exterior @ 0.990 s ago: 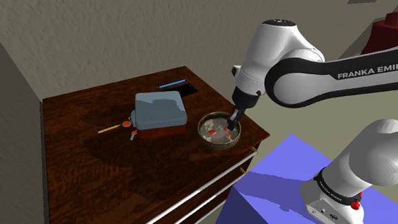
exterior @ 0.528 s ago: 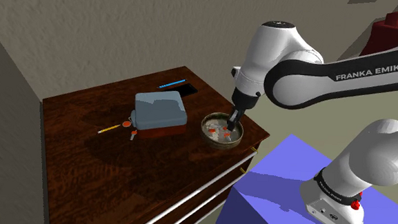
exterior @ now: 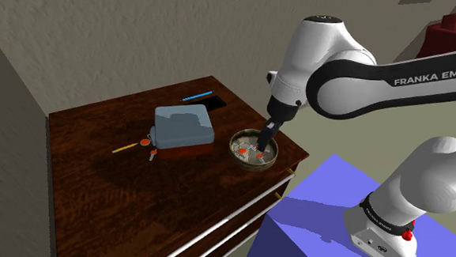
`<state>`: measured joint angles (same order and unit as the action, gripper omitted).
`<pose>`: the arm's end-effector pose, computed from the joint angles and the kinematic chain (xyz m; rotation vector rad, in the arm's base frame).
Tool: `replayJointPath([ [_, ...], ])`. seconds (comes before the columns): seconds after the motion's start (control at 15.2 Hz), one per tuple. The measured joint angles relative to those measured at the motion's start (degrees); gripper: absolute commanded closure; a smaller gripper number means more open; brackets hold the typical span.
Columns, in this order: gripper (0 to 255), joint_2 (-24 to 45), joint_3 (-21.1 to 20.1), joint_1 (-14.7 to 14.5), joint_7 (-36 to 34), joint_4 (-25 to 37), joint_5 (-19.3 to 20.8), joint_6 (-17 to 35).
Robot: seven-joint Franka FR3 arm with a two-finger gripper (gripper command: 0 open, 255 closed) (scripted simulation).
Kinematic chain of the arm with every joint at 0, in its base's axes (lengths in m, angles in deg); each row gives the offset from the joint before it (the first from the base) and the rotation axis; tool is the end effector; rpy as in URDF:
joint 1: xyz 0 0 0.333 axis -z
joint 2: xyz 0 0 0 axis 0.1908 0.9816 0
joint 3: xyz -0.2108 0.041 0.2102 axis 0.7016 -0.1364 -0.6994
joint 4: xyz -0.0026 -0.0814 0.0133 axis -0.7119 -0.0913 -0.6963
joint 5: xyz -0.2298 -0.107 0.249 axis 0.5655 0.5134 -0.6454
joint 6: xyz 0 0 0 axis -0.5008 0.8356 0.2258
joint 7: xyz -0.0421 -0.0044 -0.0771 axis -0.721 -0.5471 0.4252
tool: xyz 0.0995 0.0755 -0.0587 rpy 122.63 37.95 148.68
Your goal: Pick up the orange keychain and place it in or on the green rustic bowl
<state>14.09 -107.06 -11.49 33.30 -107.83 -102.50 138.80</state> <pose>0.3151 0.2076 0.4069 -3.0510 -0.4814 -0.1381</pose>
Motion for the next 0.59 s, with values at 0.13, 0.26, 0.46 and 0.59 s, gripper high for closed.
replayJointPath([
  [0.13, 0, -1.3, 1.3, 0.2, 0.4, 2.3, 0.6, -3.7],
  [0.26, 0, -2.3, 1.8, 0.1, 0.3, 2.8, 0.7, -5.1],
  [0.46, 0, -2.5, 1.9, 0.0, 0.3, 3.1, 0.7, -5.7],
  [0.59, 0, -2.5, 1.9, 0.0, 0.3, 3.1, 0.7, -5.7],
])
